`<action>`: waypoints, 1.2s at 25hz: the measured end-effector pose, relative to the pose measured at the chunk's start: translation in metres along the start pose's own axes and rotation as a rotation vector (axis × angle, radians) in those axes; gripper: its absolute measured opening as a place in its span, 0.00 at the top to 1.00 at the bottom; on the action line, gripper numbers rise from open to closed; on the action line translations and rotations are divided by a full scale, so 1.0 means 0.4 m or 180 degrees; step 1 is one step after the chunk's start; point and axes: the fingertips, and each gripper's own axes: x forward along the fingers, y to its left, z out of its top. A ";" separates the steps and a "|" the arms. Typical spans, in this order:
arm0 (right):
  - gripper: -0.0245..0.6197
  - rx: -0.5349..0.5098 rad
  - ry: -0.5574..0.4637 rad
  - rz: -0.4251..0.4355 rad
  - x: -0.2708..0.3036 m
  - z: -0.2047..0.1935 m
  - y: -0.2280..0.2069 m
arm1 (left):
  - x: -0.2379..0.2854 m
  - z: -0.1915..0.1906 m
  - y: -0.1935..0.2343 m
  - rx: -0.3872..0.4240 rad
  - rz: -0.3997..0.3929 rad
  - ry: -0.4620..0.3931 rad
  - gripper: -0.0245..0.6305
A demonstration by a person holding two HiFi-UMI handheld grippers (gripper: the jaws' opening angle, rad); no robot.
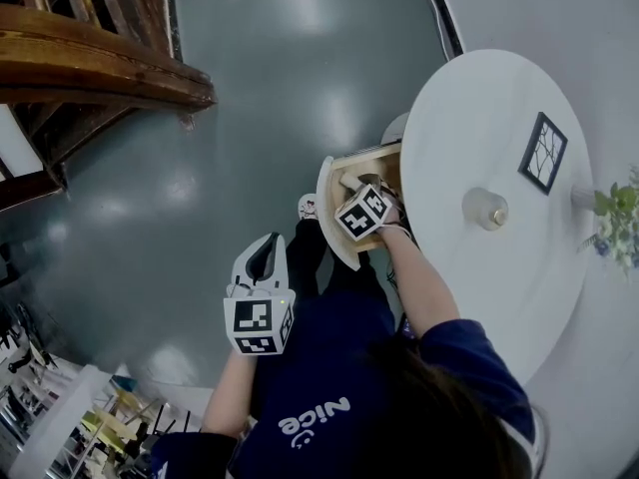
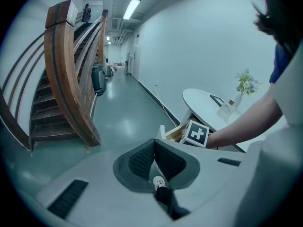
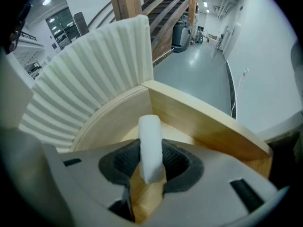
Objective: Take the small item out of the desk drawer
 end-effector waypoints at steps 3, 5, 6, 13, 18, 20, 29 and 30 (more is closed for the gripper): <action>0.74 0.0068 -0.0023 -0.0004 -0.026 0.005 0.016 | 0.000 0.016 -0.003 -0.0025 -0.0080 -0.0066 0.96; 0.74 0.0148 -0.0037 -0.0009 -0.042 0.010 0.025 | 0.000 0.025 0.001 -0.0031 -0.0101 -0.0098 0.96; 0.74 0.0187 -0.0040 -0.0016 -0.051 0.011 0.029 | 0.001 0.030 0.003 -0.0031 -0.0110 -0.0112 0.96; 0.74 0.0457 -0.0136 -0.0084 -0.110 0.012 0.035 | 0.011 0.069 -0.010 -0.0007 -0.0260 -0.0228 0.96; 0.74 0.0612 -0.0303 -0.0147 -0.167 0.032 0.044 | 0.013 0.085 -0.009 0.0053 -0.0316 -0.0267 0.96; 0.74 0.0662 -0.0366 -0.0183 -0.190 0.035 0.047 | 0.017 0.088 -0.014 0.0069 -0.0347 -0.0278 0.96; 0.74 0.1101 -0.0640 -0.0166 -0.301 0.042 0.063 | 0.055 0.113 -0.057 0.0161 -0.0607 -0.0349 0.96; 0.74 0.1098 -0.0673 -0.0189 -0.313 0.046 0.063 | 0.057 0.119 -0.060 0.0185 -0.0625 -0.0366 0.96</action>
